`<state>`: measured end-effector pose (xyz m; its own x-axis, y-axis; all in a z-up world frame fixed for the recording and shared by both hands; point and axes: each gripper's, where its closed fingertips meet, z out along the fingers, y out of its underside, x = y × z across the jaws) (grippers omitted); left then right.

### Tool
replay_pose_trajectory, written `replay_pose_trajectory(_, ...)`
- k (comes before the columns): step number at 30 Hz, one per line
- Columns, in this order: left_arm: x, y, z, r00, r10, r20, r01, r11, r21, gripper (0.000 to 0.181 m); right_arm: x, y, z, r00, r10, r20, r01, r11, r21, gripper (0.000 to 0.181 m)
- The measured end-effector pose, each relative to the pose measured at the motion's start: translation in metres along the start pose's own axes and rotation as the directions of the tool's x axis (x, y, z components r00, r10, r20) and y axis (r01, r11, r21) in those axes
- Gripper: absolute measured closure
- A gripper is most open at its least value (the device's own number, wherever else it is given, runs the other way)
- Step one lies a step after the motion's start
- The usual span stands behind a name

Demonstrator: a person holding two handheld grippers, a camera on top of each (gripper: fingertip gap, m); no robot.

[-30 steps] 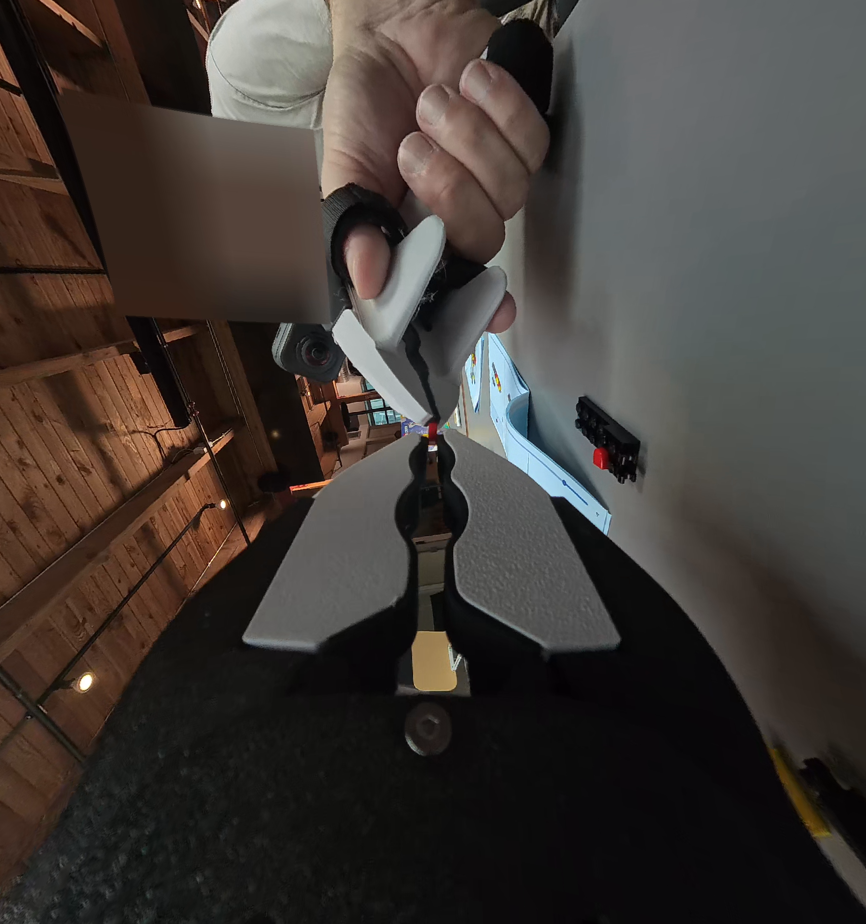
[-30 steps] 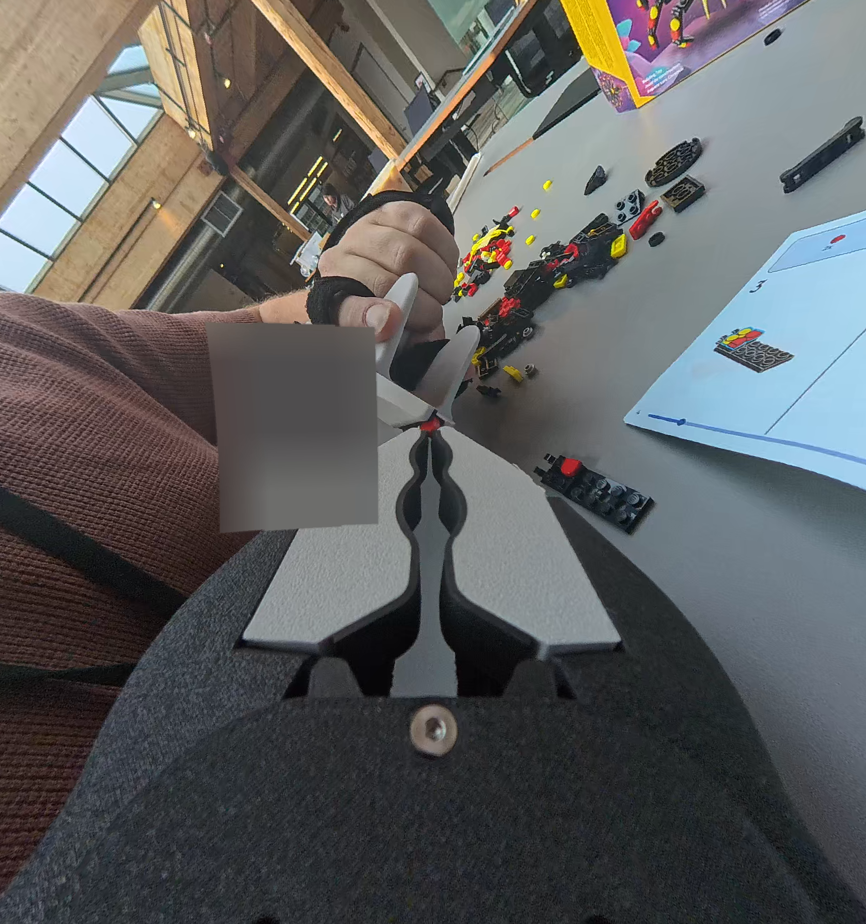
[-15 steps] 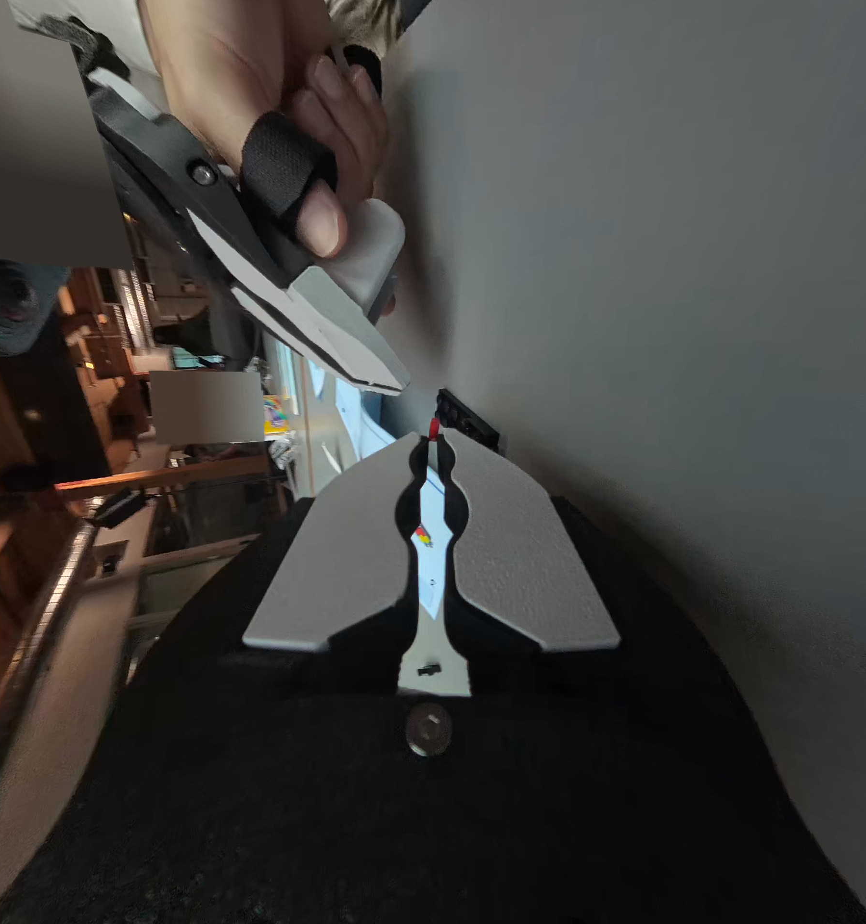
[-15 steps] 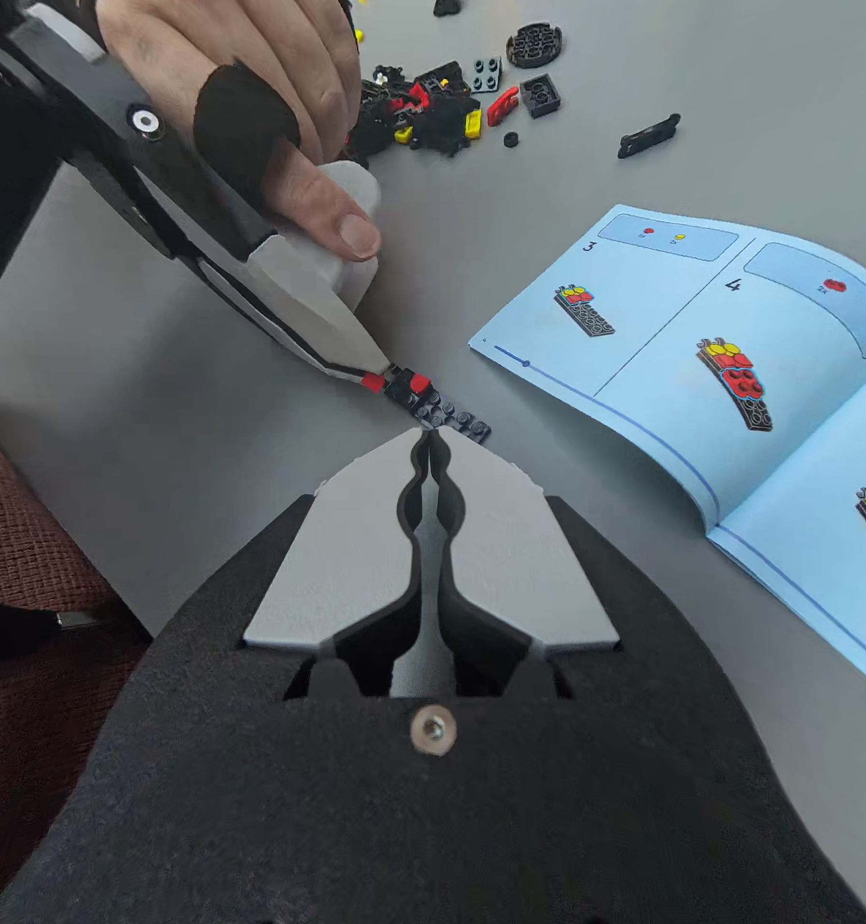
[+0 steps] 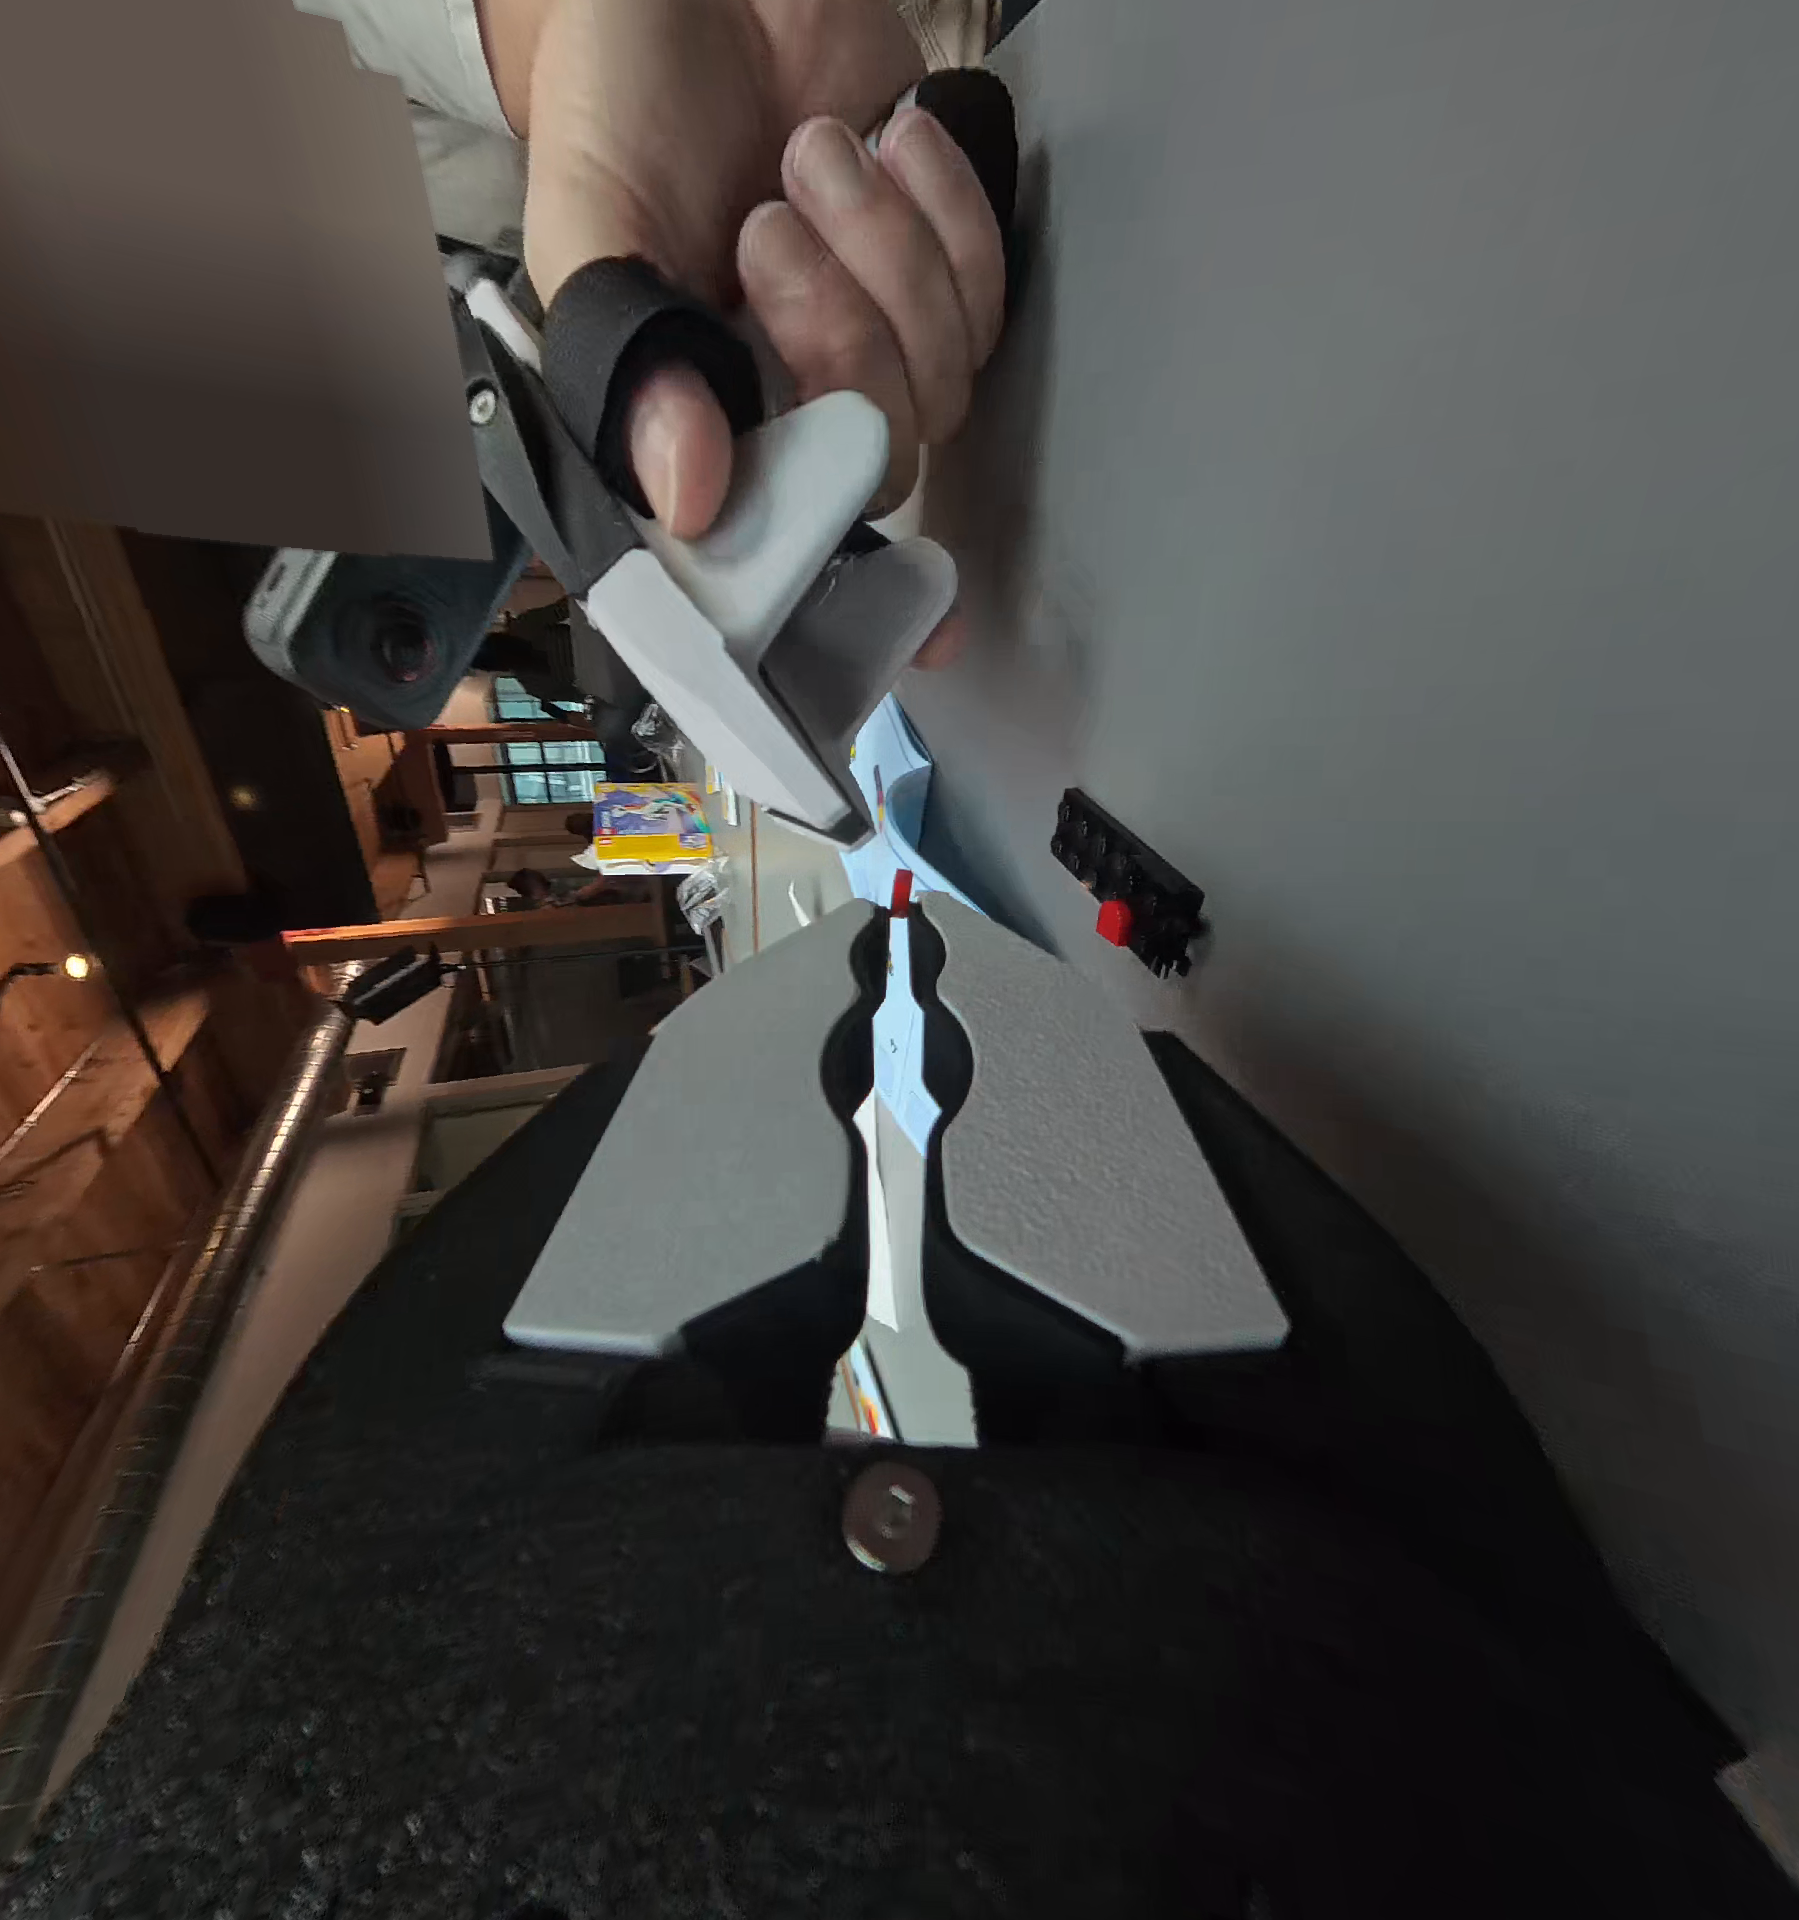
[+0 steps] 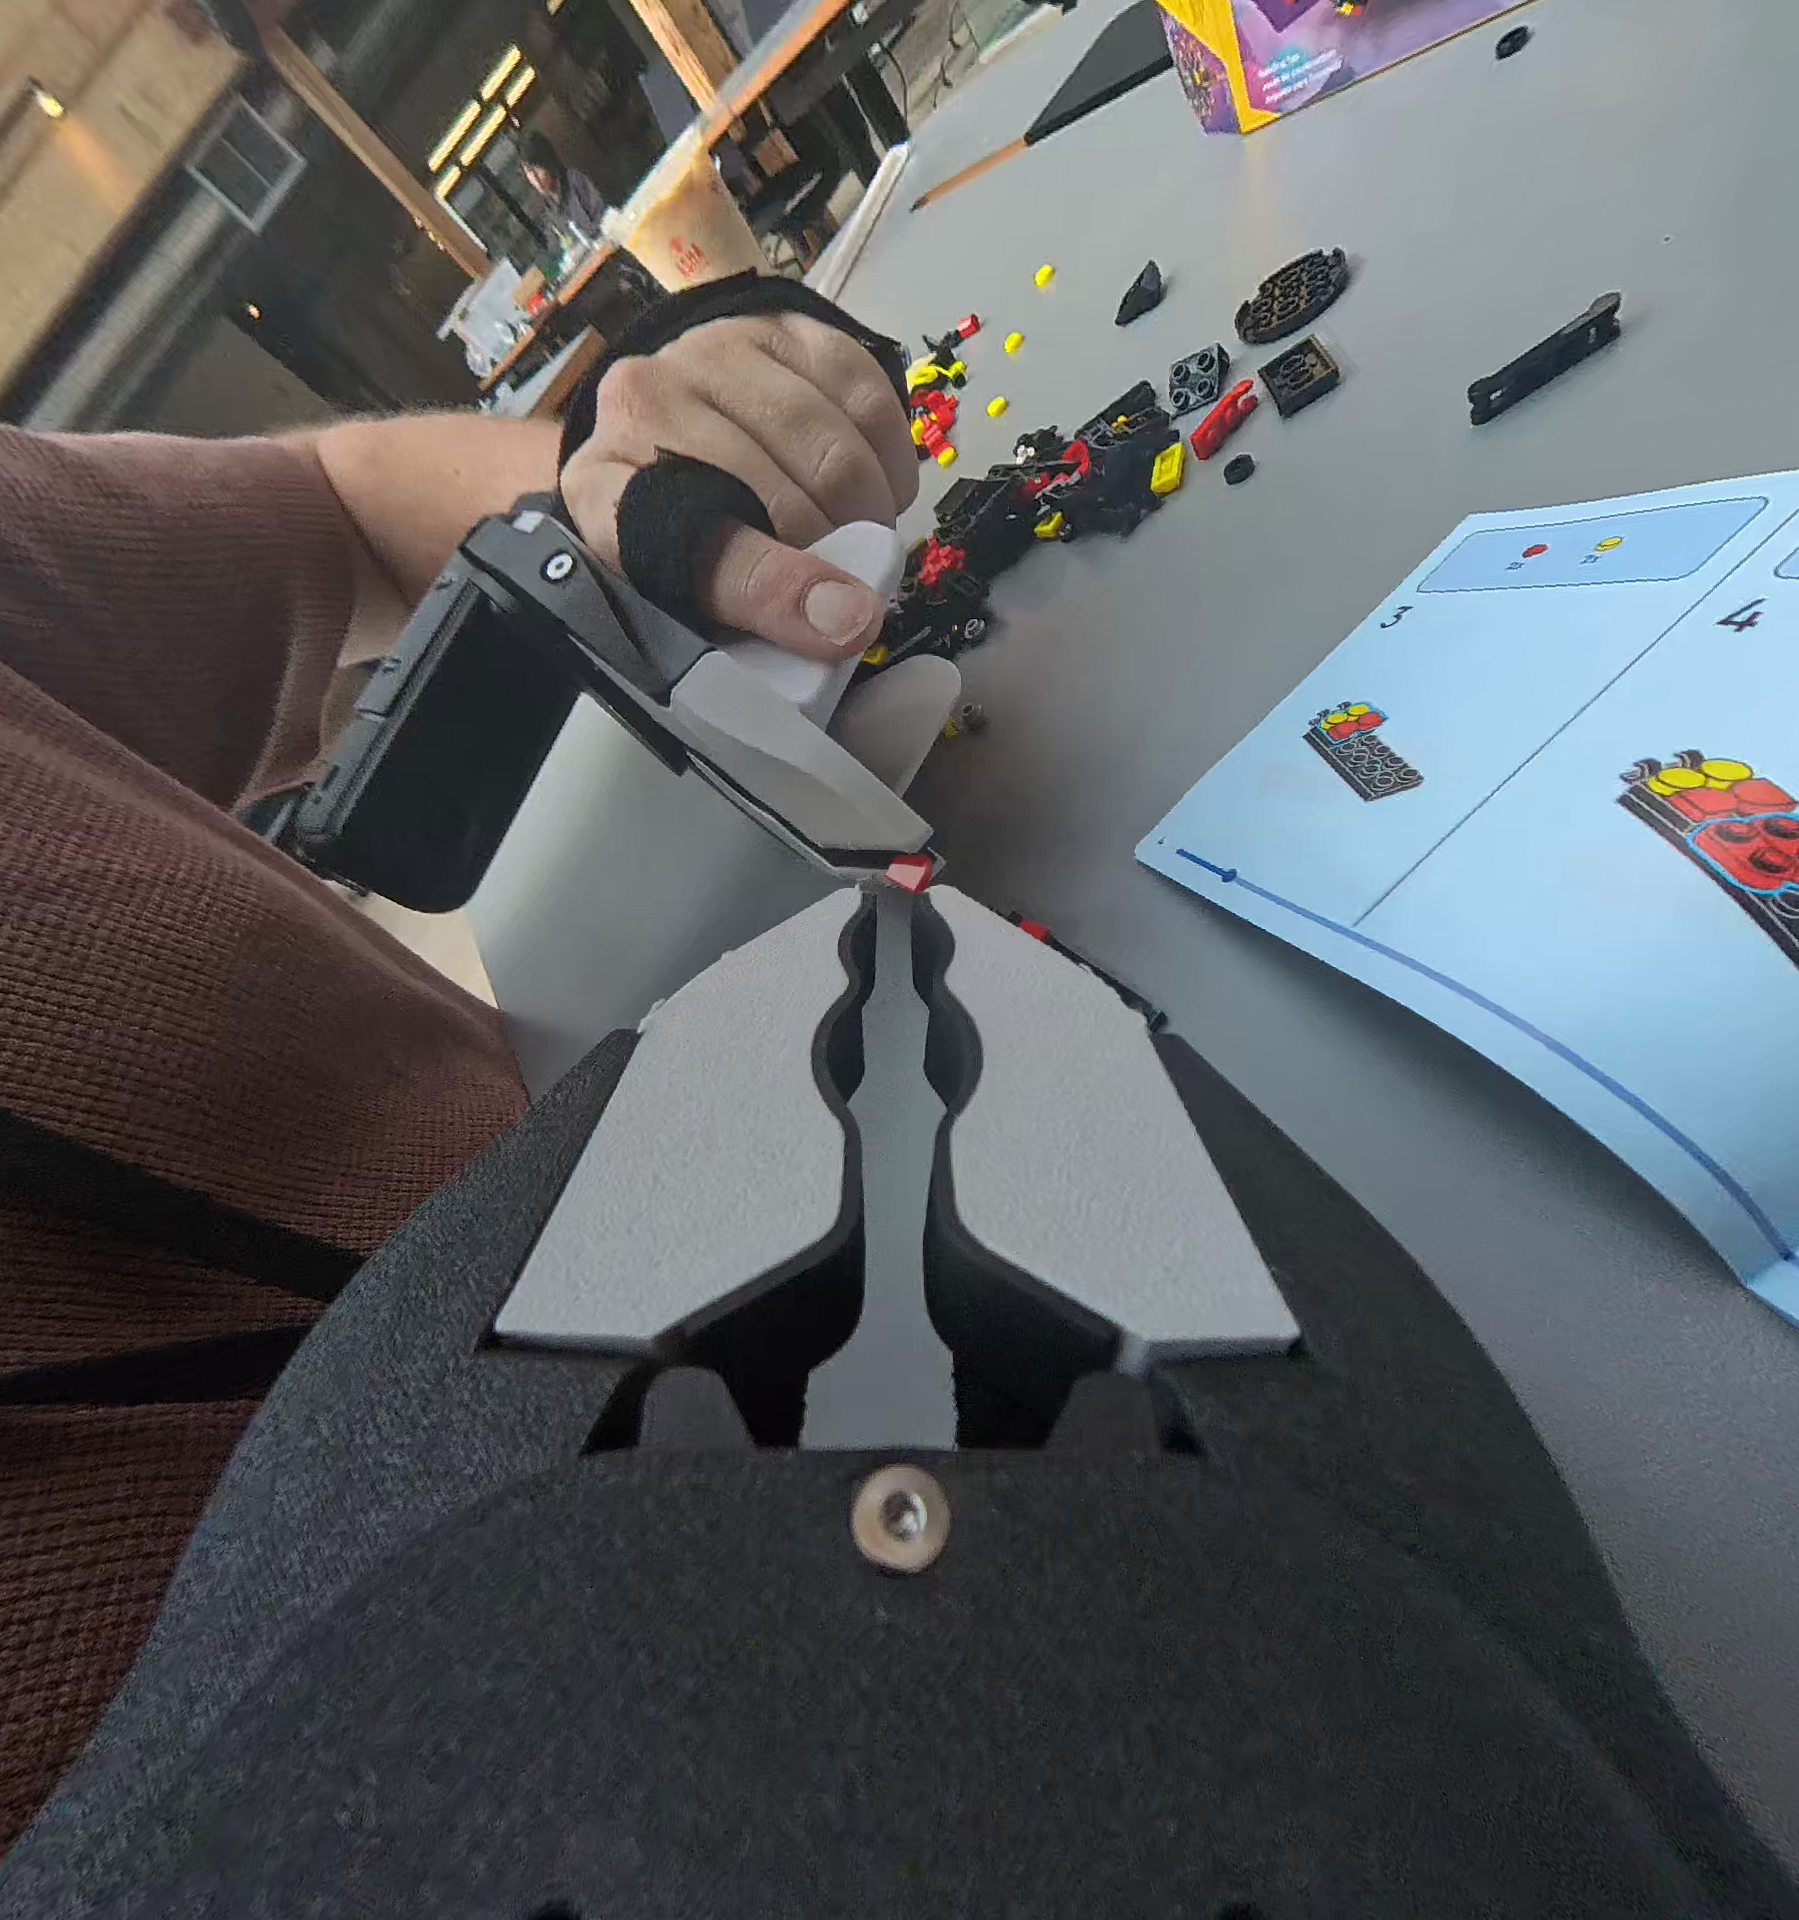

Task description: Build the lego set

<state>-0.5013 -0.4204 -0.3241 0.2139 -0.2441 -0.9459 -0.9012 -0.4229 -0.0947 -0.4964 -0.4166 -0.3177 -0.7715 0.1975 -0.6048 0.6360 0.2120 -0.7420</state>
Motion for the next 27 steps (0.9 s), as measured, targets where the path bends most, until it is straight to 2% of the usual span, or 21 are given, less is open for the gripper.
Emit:
replay_pose_trajectory(4,-0.017,-0.007,-0.006,0.985,0.083,0.154,-0.084,0.996,-0.002,0.178,-0.010,-0.008,-0.004,0.989,0.083,0.121,-0.090,0.995,0.052,0.174)
replay_pose_trajectory(10,-0.028,-0.008,-0.011,0.969,0.117,0.218,-0.117,0.993,-0.014,0.178,-0.023,-0.017,-0.002,0.959,0.129,0.252,-0.160,0.981,0.106,0.178)
replay_pose_trajectory(16,-0.029,-0.008,-0.012,0.965,0.120,0.232,-0.120,0.993,-0.017,0.178,-0.022,-0.018,0.001,0.960,0.141,0.243,-0.169,0.981,0.098,0.180)
replay_pose_trajectory(21,-0.032,-0.008,-0.015,0.957,0.132,0.259,-0.132,0.991,-0.018,0.178,-0.022,-0.018,0.002,0.954,0.162,0.252,-0.190,0.977,0.094,0.173)
replay_pose_trajectory(27,-0.031,-0.008,-0.014,0.955,0.141,0.261,-0.141,0.990,-0.016,0.178,-0.023,-0.017,0.005,0.954,0.159,0.254,-0.185,0.979,0.083,0.177)
